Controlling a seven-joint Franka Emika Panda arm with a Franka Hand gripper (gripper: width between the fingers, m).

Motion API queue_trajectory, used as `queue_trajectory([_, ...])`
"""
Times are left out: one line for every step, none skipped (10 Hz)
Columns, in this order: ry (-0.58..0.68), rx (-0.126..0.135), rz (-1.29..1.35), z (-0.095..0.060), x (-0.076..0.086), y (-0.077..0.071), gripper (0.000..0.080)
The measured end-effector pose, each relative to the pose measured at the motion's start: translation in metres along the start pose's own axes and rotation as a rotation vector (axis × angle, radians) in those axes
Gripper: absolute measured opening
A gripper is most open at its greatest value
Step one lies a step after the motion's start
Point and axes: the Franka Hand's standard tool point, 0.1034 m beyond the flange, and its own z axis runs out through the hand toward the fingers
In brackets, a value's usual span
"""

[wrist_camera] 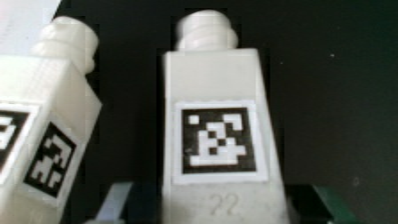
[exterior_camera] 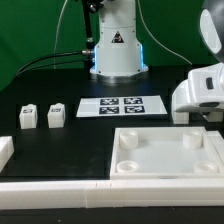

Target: Assemble one leg

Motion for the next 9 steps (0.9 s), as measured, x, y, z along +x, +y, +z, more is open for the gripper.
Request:
queue_trajectory([0.0, 0.0, 0.0, 0.0, 0.0, 0.0, 0.0292])
queue_trajectory([0.0, 0.0, 0.0, 0.0, 0.0, 0.0, 0.0292])
queue_trajectory([0.0, -0.001, 0.0, 0.0, -0.001, 0.0, 0.0292])
queue_trajectory([-0.002, -0.003, -0.001, -0.002, -0.004, 0.0, 0.0292])
queue_trajectory([-0.011, -0.009, 0.0, -0.006, -0.01, 0.002, 0.0292])
queue_trajectory([-0.031, -0.016, 0.002, -0.013, -0.02, 0.006, 0.0292])
queue_trajectory([-0.049, -0.024, 0.003, -0.022, -0.032, 0.011, 0.0294])
queue_trajectory([-0.065, -0.03, 0.004, -0.03, -0.042, 0.015, 0.0294])
queue_trajectory([-0.085, -0.037, 0.007, -0.039, -0.053, 0.019, 0.0294])
